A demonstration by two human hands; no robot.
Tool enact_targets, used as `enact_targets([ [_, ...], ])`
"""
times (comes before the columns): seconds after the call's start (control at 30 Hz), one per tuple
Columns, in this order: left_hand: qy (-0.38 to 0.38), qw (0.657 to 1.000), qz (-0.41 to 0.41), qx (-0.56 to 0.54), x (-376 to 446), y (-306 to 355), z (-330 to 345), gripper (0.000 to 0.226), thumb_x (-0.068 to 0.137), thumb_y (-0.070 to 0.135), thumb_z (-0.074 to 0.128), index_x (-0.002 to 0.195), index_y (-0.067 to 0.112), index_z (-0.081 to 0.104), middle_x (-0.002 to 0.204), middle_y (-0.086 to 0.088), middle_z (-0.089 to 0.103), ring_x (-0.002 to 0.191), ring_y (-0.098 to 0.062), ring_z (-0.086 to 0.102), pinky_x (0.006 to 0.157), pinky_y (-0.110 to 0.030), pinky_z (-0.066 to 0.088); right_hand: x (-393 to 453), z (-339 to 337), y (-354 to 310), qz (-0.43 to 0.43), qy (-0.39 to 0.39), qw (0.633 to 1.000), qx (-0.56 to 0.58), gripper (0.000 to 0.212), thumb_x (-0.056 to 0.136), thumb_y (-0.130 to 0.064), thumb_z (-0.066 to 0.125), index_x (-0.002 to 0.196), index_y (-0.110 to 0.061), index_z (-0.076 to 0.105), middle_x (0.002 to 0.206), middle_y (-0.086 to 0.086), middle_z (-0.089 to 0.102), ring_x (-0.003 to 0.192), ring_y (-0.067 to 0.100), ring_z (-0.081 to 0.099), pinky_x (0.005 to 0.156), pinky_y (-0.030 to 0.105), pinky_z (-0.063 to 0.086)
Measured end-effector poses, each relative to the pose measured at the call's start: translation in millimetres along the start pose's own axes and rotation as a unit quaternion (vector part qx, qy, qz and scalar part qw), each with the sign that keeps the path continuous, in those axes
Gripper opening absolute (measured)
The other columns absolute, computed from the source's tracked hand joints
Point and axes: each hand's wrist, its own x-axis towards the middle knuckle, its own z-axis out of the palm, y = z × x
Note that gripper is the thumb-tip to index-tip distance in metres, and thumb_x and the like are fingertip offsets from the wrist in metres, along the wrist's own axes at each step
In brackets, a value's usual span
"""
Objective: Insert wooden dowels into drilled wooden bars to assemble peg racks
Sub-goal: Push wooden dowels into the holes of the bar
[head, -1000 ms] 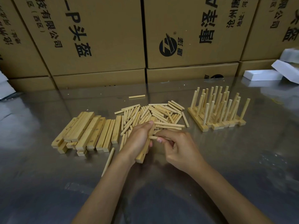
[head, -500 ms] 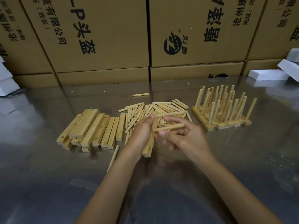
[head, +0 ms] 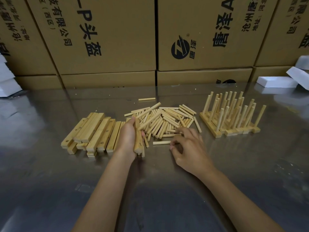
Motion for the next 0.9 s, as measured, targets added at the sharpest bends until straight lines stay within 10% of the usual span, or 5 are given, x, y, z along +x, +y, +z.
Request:
enact_targets([
  [0.23,-0.013,0.999,0.007,0.035,1.9,-1.9,3.4,0.041,0.105,0.041,0.041,0.123,0.013,0.063,0.049,-0.001,0.05,0.037,-0.012,0.045,0.038,-0.022,0.038,0.9,-1.7,-2.9,-0.012,-0.048,0.998,0.043,0.012,0.09,-0.031,0.066,0.1,-0.028,0.062,0.093,-0.017,0.052,0.097,0.004,0.039,0.086,0.024,0.026],
  [0.5,-0.012,0.998,0.008,0.066,5.0,-8.5,8.3,0.036,0.101,0.045,0.046,0.098,0.017,0.069,0.052,0.0,0.055,0.046,-0.014,0.049,0.055,-0.029,0.042,-12.0,-9.9,-26.5,-0.017,-0.082,0.962,0.262,0.015,0.098,-0.014,0.05,0.098,-0.029,0.053,0.076,-0.01,0.055,0.068,0.009,0.05,0.06,0.03,0.042],
  [0.73,0.02,0.996,0.011,0.082,10.0,-13.0,10.0,0.037,0.101,0.046,0.046,0.091,0.019,0.069,0.047,0.004,0.057,0.052,-0.016,0.05,0.078,-0.038,0.04,-13.2,-23.4,-41.1,-0.078,-0.016,0.972,0.222,0.024,0.092,-0.006,0.058,0.105,-0.018,0.073,0.087,-0.008,0.062,0.086,0.012,0.054,0.076,0.023,0.041],
  [0.9,0.019,0.995,0.016,0.095,11.4,-14.2,10.2,0.036,0.101,0.046,0.047,0.091,0.019,0.068,0.046,0.004,0.057,0.05,-0.015,0.05,0.064,-0.032,0.042,-14.1,-27.3,-44.5,-0.111,0.02,0.98,0.164,0.025,0.088,-0.006,0.061,0.104,-0.019,0.074,0.08,-0.007,0.057,0.082,0.014,0.05,0.077,0.026,0.04],
])
